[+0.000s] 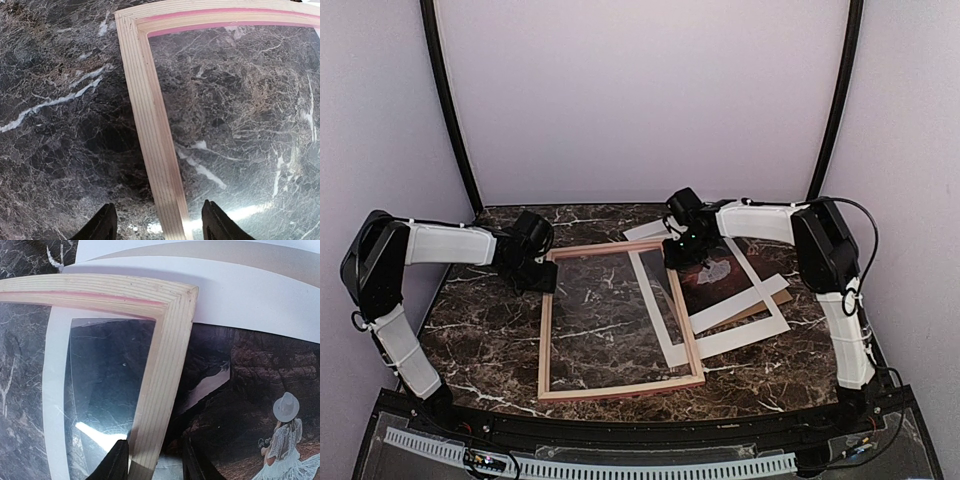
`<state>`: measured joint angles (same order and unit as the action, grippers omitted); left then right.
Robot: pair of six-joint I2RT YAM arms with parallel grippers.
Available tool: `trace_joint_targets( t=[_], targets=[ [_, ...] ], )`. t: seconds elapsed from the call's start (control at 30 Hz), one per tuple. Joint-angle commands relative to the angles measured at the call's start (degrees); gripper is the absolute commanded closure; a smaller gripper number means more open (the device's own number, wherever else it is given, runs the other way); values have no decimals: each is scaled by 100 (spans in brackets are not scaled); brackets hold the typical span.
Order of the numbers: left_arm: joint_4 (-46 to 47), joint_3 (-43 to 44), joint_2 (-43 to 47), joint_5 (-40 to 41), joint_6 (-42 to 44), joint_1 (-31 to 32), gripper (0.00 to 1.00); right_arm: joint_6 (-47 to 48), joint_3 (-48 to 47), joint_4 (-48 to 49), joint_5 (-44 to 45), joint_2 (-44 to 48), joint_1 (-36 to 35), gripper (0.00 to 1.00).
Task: Put the photo into the frame
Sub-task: Press the glass panel against the frame body.
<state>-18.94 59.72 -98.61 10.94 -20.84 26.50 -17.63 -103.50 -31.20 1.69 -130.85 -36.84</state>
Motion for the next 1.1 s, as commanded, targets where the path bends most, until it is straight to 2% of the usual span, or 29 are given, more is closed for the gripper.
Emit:
trace_joint_targets(
  t=[0.0,0.23,0.47,0.8,1.07],
  targets=[
    [-35,-128,241,-16,-60,-33,39,135,-8,-212,478,-1,-76,61],
    [-87,-177,414,36,-75,-31,39,72,716,272,195,934,-78,53],
    [-58,-306,626,-7,-121,-31,39,-182,2014,504,-14,2052,-290,48],
    [-3,-453,709,-182,-160,-31,37,-990,3962,722,237,3307,-1034,46],
    [8,-516,718,-180,-191,-35,35,-1411,4855,787,369,3709,-1541,47]
  ],
)
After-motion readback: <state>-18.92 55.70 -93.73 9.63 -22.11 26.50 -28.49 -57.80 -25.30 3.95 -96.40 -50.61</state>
